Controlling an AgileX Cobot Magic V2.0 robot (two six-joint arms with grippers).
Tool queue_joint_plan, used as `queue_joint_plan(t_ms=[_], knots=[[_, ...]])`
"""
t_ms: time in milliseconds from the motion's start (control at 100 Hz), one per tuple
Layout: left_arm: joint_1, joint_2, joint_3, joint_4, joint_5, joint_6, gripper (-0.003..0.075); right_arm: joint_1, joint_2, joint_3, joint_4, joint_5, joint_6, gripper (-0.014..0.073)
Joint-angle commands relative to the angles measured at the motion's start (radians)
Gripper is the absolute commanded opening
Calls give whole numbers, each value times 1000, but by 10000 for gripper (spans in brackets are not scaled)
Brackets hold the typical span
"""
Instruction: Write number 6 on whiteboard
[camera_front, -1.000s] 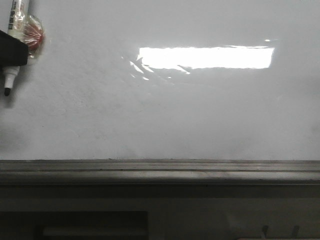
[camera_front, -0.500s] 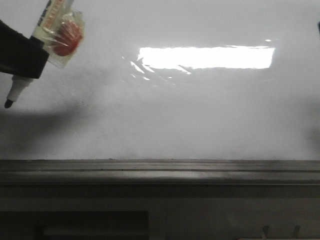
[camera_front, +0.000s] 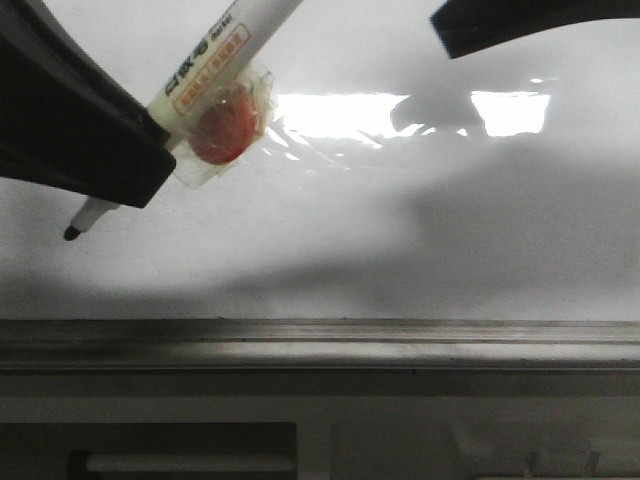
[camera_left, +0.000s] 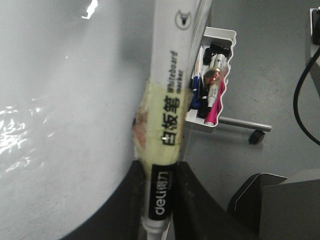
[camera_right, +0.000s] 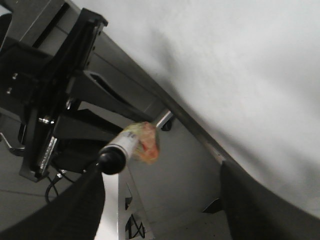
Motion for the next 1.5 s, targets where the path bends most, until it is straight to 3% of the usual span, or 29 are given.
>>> queue_joint_plan(t_ms=[0,440,540,780,840,930,1100,1150,1200,1310,1490], knots=[[-12,-8,-34,-34,-56,-22,-20,48,35,-68,61,3,-14,448],[-12,-8,-34,-34,-69,-22,-20,150,176,-160,57,-17,-14,431],[-12,-8,-34,-34,-75,-22,-20,157,190,-165,57,-19,-16,323],[-12,-8,-34,-34,-92,-22,-19,157,200,-165,54,-2,-55,-53],[-12,-8,-34,-34,-89,-22,-13,157,200,-165,54,-2,-59,-64],[-12,-8,-34,-34,-90,-22,74,157,200,-165,54,-2,-62,-63],[-12,-14,-34,-38,-98,-22,464,157,195,-163,46,-20,-76,-63],[-12,-22,-34,-44,-101,-22,536,157,186,-161,36,-32,-76,-63],[-2,-41,-34,-51,-101,-22,560,157,174,-159,21,-48,-76,-63],[54,-94,-34,-53,-99,-61,538,157,113,-130,-15,-112,-76,-63],[238,-220,-7,-93,-110,-95,524,157,-62,-1,-44,-332,-76,-63]])
